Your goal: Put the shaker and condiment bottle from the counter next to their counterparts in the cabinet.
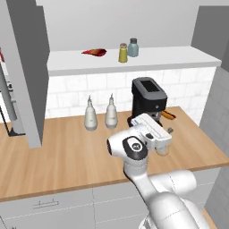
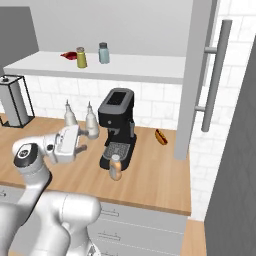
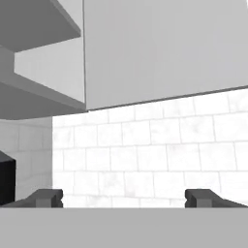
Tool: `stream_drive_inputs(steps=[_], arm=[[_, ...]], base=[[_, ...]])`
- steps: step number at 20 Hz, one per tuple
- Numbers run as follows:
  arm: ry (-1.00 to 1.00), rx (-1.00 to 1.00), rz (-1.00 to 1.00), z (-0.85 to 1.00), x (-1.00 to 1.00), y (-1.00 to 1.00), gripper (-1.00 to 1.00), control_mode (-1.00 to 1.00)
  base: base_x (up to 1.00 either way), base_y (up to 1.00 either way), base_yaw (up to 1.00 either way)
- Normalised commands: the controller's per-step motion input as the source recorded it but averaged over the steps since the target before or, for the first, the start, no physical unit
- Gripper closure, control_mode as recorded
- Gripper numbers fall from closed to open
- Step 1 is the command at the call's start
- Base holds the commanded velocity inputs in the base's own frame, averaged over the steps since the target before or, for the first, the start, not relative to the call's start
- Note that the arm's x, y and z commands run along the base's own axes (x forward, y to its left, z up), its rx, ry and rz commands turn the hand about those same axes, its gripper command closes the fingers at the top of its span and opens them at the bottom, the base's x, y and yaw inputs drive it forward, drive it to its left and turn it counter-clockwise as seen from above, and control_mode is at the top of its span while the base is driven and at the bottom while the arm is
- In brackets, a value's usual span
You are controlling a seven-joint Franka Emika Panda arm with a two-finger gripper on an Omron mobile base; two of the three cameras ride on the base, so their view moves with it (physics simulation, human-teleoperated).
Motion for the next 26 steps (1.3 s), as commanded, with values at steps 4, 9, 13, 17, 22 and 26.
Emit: stream_drive_inputs(steps=[4, 9, 13, 17, 22, 26], arm=[[-0.1, -0.01, -0.09, -1.0, 0.0, -0.2, -1.0, -1.0], [-0.07, 0.03, -0.07, -1.0, 0.0, -0.24, -1.0, -1.0], [-0.02, 0.16, -0.05, -1.0, 0.08, -0.34, -1.0, -1.0], [0.0, 0.26, 0.0, -0.95, 0.33, -0.49, -1.0, -1.0], [0.02, 0.07, 0.0, -0.07, 0.09, -0.09, -1.0, -1.0], [-0.03, 0.0, 0.05, -0.17, 0.39, -0.04, -1.0, -1.0]], base=[[0.0, 0.0, 0.0], [0.0, 0.0, 0.0], [0.0, 0.0, 0.0], [0.0, 0.0, 0.0], [0.0, 0.0, 0.0], [0.0, 0.0, 0.0]])
